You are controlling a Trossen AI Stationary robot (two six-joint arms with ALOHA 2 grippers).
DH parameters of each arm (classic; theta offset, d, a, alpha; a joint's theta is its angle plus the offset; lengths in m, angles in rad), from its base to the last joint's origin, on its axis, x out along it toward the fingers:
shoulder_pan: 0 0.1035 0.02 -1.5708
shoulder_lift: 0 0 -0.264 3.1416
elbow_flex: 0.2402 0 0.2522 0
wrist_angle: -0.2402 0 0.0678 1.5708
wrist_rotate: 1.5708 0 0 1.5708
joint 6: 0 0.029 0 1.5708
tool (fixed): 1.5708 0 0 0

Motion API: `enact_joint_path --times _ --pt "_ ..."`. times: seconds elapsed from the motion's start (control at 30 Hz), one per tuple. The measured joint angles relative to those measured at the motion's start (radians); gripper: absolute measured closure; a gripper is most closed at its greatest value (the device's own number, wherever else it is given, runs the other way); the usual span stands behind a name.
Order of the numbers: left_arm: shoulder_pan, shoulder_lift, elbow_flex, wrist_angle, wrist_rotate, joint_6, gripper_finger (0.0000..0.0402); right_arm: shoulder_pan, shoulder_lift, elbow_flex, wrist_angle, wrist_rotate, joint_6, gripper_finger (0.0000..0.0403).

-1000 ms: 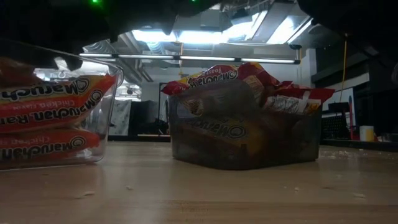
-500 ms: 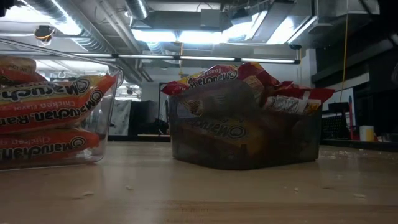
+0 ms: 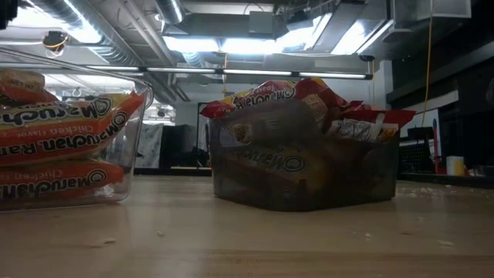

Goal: Sort Maruchan noodles
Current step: Return to Home Position

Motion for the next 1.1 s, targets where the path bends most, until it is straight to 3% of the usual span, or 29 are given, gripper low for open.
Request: enact_joint_path --times 0.1,0.23,0.4,0.6,0.83,1.1 --pt "-0.019 -0.059 -0.061 0.004 -0.056 -0.028 0.0318 -0.052 -0.163 -0.061 -0.044 -0.103 0.035 0.0217" --pt "-0.053 -0.166 -0.226 0.026 -0.081 -0.136 0.0318 -0.056 -0.366 -0.269 0.049 -0.024 0.086 0.0217" --pt "-0.104 -0.271 -0.441 0.115 -0.145 -0.261 0.0318 -0.057 -0.655 -0.708 0.301 0.098 0.168 0.0217" --pt "-0.163 -0.362 -0.637 0.257 -0.169 -0.34 0.0318 -0.057 -0.974 -1.276 0.723 0.198 0.278 0.0217" --pt "-0.198 -0.392 -0.807 0.507 -0.176 -0.34 0.0318 -0.057 -1.176 -1.73 1.094 0.198 0.432 0.0217" --pt "-0.243 -0.392 -1.016 0.768 -0.191 -0.342 0.0318 -0.057 -1.243 -1.994 1.324 0.205 0.538 0.0217"
